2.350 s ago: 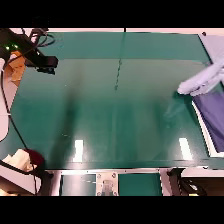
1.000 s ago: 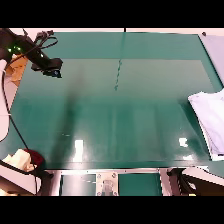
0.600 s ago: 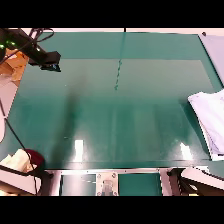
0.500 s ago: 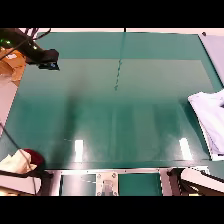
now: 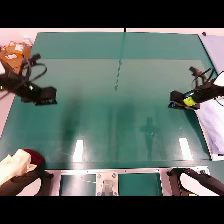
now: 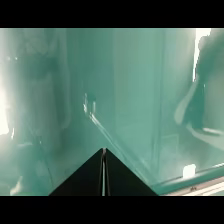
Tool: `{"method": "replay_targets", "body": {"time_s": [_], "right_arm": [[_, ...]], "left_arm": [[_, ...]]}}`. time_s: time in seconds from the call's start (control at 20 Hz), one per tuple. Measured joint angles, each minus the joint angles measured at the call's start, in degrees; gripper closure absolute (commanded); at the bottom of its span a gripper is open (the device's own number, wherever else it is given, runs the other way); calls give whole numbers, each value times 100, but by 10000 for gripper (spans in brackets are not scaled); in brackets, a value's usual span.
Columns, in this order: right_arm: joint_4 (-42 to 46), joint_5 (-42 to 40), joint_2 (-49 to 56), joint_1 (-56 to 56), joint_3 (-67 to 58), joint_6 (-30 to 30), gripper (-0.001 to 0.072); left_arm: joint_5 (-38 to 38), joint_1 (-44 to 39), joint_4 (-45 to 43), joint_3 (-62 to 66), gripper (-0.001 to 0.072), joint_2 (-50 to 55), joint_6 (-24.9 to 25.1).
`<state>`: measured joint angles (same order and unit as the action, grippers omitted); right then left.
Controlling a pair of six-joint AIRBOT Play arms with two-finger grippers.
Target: Fold the shirts.
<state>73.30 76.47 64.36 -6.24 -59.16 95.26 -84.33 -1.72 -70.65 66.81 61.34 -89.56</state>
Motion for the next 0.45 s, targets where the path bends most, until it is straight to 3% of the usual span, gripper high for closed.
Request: {"method": "replay_targets", "body": {"time_s": [0.45], "right_arm": [[-44, -232, -114, 448, 313, -35, 694]], "left_arm": [[4, 0, 37, -658, 686, -448, -42]]}}
